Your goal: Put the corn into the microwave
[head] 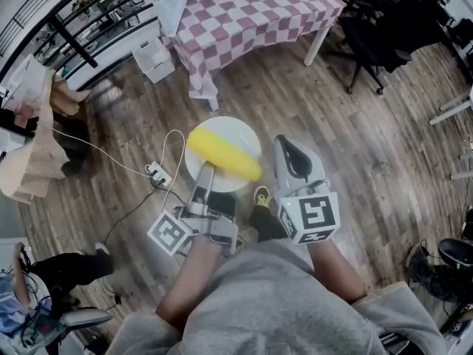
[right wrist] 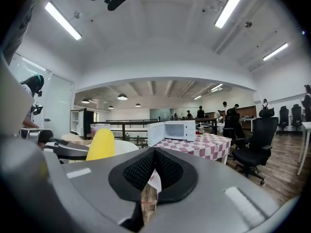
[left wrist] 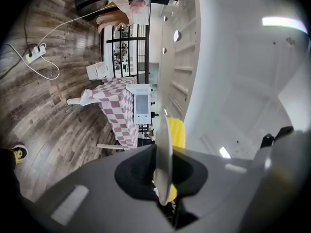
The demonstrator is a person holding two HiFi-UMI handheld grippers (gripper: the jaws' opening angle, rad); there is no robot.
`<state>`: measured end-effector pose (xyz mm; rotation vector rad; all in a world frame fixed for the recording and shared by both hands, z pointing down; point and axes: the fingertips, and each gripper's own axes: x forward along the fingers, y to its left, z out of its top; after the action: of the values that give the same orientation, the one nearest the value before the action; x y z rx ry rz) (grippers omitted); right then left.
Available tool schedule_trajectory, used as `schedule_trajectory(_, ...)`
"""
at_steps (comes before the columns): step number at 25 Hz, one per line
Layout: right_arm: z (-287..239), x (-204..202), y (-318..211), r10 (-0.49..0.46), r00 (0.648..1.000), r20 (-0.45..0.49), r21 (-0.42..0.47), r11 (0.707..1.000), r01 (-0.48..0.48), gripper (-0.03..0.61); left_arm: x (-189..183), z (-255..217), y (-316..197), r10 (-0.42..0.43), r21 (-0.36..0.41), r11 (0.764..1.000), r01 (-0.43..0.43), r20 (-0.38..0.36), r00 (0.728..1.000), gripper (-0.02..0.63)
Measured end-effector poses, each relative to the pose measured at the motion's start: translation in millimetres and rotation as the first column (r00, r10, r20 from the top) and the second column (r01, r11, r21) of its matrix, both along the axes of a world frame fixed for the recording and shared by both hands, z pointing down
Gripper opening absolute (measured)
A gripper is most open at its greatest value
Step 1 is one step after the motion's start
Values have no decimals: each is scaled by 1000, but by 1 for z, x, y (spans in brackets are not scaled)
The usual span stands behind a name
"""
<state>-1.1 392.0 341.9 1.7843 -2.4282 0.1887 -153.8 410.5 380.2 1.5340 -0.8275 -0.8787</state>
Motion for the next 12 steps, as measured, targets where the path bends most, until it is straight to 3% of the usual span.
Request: schedule_trajectory(12,2,56,-79,-13,998,56,-23,1000,15,0,46,2,-82,16,-15,1000,-16,14,1000,31)
